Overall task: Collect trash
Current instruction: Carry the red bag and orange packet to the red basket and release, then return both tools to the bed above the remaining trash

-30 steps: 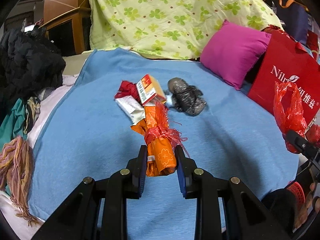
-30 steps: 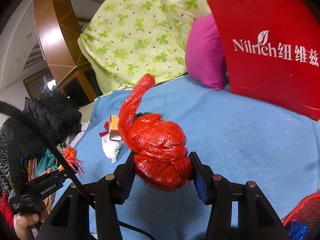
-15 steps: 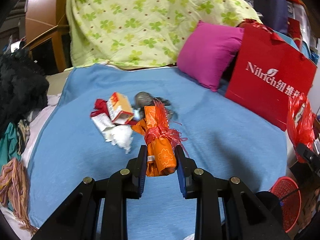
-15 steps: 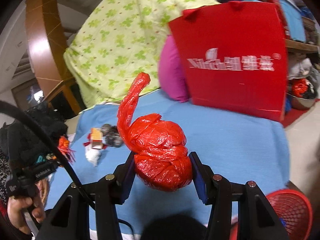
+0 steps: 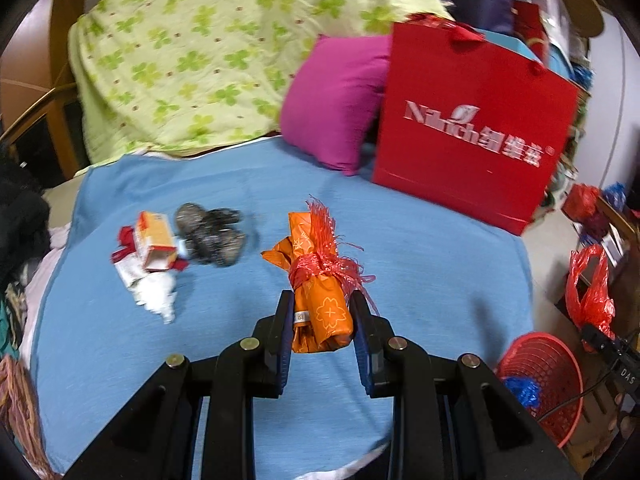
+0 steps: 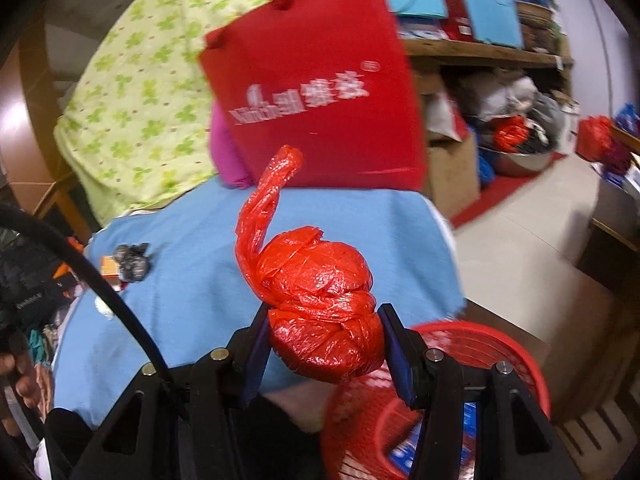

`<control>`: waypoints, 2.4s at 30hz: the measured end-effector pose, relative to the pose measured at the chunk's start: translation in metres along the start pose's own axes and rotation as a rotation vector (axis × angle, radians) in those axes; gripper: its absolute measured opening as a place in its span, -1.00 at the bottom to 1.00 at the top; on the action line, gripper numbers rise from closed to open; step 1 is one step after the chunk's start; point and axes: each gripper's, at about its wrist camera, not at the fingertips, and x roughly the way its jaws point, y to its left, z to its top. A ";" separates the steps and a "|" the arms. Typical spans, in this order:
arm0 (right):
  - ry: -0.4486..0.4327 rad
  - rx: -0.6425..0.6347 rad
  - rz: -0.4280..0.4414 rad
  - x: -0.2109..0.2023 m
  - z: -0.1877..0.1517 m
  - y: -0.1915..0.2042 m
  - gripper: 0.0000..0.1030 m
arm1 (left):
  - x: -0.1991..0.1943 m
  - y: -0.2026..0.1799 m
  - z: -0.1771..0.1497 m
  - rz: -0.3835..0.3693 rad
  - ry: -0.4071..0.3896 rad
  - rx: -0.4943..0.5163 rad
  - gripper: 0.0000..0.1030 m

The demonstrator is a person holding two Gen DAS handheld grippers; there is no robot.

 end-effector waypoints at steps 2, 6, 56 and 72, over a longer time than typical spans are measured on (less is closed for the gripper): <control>0.003 0.017 -0.029 -0.006 -0.006 -0.015 0.06 | 0.001 -0.013 0.000 -0.014 0.003 0.021 -0.45; 0.016 0.043 -0.067 -0.010 -0.016 -0.035 0.06 | 0.002 -0.037 -0.001 -0.047 0.011 0.057 -0.44; -0.033 0.175 -0.248 -0.071 -0.039 -0.106 0.53 | 0.033 -0.250 -0.045 -0.397 0.179 0.373 0.37; 0.060 0.014 -0.079 -0.035 -0.004 -0.003 0.53 | 0.036 -0.054 -0.027 -0.117 0.116 0.068 0.38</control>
